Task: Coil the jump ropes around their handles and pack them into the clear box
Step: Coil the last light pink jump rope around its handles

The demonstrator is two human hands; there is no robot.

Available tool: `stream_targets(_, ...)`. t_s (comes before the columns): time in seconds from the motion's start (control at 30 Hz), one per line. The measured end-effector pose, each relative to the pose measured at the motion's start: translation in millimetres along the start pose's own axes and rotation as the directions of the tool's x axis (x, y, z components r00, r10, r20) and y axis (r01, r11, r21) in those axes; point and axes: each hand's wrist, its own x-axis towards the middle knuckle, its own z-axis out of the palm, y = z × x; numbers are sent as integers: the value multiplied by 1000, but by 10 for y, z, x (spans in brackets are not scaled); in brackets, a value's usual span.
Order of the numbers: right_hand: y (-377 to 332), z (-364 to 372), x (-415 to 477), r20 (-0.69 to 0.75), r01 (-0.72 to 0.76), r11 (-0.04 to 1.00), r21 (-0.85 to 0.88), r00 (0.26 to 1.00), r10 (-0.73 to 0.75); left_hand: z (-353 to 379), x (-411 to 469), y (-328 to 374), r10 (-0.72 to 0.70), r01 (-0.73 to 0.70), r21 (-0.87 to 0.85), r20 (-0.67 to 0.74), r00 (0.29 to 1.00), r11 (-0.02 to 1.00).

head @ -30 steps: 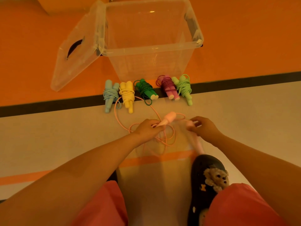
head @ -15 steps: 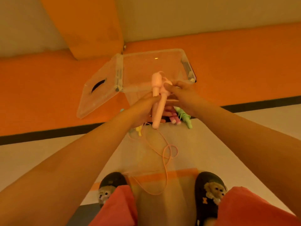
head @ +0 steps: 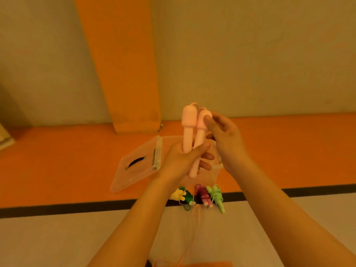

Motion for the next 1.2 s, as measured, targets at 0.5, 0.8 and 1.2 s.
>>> stream_targets(0.5, 284, -59, -354, -64, -129, 984, 124, 988, 138, 38, -374, -155, -186, 209, -70, 248, 951, 975)
stream_targets(0.8, 281, -151, -264, -56, -70, 994, 89, 996, 75, -32, -263, -152, -117, 126, -54, 139, 983, 991)
stream_targets(1.2, 286, -397, -119, 68, -10, 1000, -12, 998, 10, 155, -100, -159, -179, 195, -43, 243, 953, 980)
